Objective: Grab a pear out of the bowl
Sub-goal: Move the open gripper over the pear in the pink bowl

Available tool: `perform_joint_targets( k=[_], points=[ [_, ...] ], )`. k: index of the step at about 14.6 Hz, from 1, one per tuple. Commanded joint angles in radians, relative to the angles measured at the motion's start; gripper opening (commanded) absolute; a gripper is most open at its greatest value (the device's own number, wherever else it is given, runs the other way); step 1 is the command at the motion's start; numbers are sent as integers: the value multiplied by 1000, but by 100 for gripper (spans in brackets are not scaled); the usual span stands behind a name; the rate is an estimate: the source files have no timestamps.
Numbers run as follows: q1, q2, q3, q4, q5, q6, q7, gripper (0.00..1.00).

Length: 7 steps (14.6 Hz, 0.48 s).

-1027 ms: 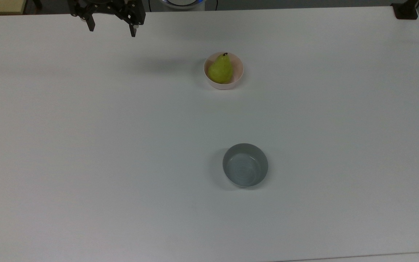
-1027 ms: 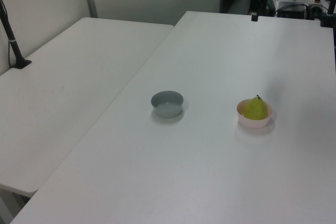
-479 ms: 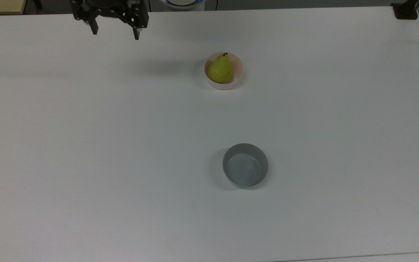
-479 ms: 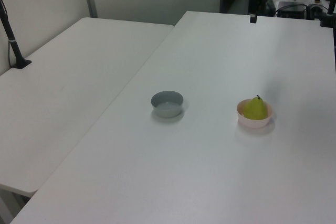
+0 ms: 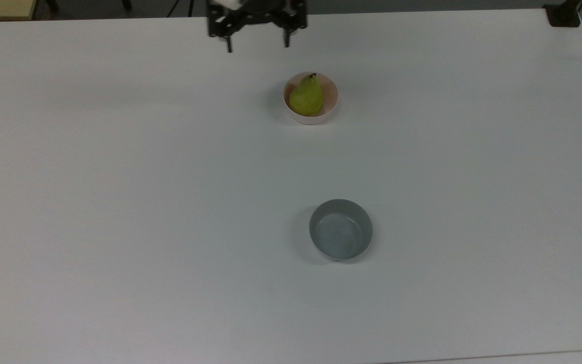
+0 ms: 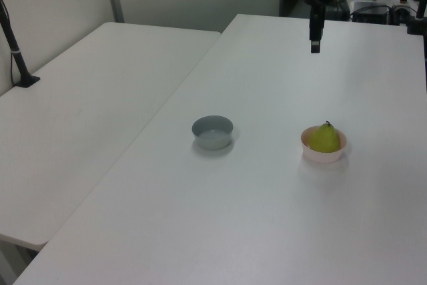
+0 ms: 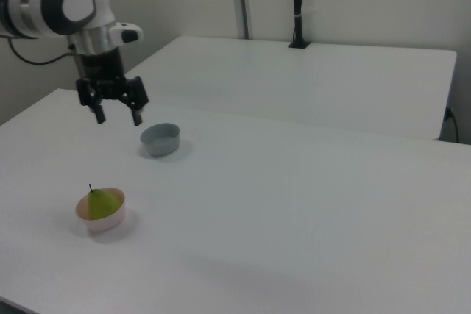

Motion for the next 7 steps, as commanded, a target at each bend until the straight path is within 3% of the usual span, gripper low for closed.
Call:
perform_joint_targets(
  k=[1,4,7],
  points=[
    [153,-4,-71,19,15,-48,-9,100],
    [202,8,-71,16,24,-36,-21,100],
    [204,18,-70,2,24,-36,-93,100]
  ],
)
